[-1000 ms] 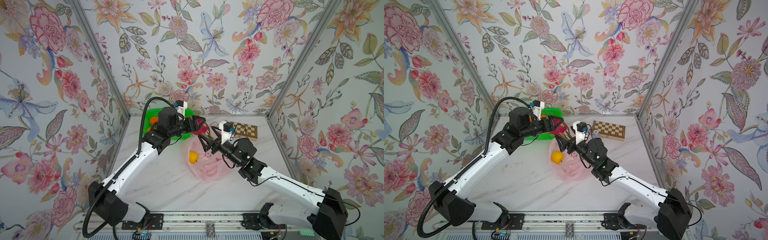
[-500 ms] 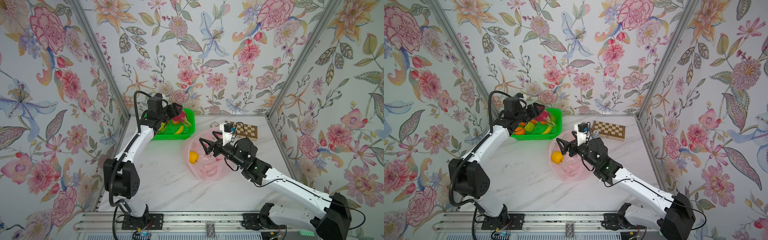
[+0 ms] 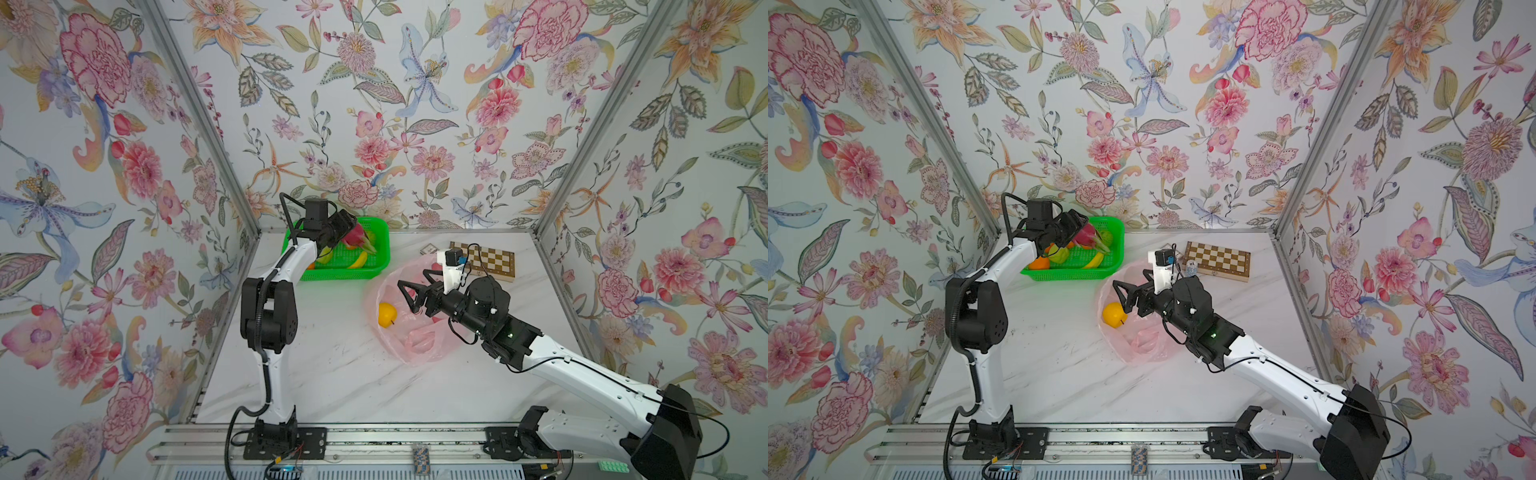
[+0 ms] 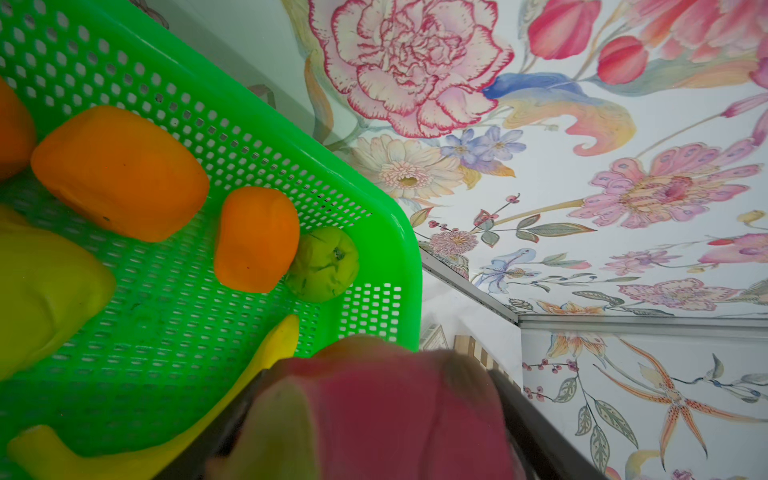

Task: Untie the knot of the plastic bag and take out the fruit
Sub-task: 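Carry the dragon fruit with the left gripper to the basket while the right withdraws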

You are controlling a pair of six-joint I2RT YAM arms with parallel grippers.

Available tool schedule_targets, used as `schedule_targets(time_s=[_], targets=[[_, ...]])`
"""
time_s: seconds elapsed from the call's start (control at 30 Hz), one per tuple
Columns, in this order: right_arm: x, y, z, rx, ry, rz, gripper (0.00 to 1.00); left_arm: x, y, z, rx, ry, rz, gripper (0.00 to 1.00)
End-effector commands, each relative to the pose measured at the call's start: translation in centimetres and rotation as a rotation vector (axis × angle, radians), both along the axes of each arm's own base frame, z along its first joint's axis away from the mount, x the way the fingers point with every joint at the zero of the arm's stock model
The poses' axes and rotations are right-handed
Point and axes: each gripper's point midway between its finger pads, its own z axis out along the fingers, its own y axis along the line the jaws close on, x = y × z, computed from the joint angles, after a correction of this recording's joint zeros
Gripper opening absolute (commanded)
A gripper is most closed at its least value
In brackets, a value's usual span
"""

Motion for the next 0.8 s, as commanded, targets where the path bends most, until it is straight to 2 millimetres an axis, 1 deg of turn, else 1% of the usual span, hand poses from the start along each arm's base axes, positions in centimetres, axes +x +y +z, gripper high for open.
schedule_targets(time_s=[0.0, 0.2, 0.3, 0.43, 0.47, 0.53, 0.6, 0.67, 0.73, 0.77], targets=[[-0.6, 0.1, -0.3, 0.01, 0.031, 0.012, 0.99, 2.0, 1.0, -0.8, -0.039, 0.013, 0.064, 0.41], [-0.7, -0.1, -0.6, 0.007, 0.042, 0.005, 0.99, 3.1, 1.2, -5.1, -0.081, 0.093, 0.083, 0.42], [-0.7, 0.0, -0.7, 0.009, 0.046, 0.007, 0.99, 3.2, 1.1, -7.2, -0.096, 0.134, 0.071, 0.45], [-0.8, 0.3, -0.9, 0.009, 0.056, 0.011, 0.99, 3.1, 1.8, -9.4, -0.092, 0.174, 0.082, 0.51], [-0.8, 0.3, -0.8, 0.011, 0.056, 0.012, 0.99, 3.1, 2.0, -9.7, -0.091, 0.183, 0.086, 0.55], [-0.9, 0.2, -0.9, 0.011, 0.058, 0.012, 0.99, 3.0, 2.5, -10.2, -0.091, 0.189, 0.092, 0.65], [-0.9, 0.3, -1.0, 0.007, 0.06, 0.011, 0.99, 2.9, 3.1, -10.4, -0.085, 0.194, 0.1, 0.81], [-0.9, 0.3, -1.0, 0.006, 0.06, 0.008, 0.99, 2.6, 3.3, -10.4, -0.081, 0.195, 0.102, 0.91], [-0.8, 0.3, -1.0, 0.006, 0.058, 0.006, 0.99, 2.5, 3.5, -10.1, -0.078, 0.188, 0.106, 0.98], [-0.8, 0.3, -0.9, 0.008, 0.057, 0.006, 0.99, 2.4, 3.6, -9.8, -0.077, 0.183, 0.109, 0.99]])
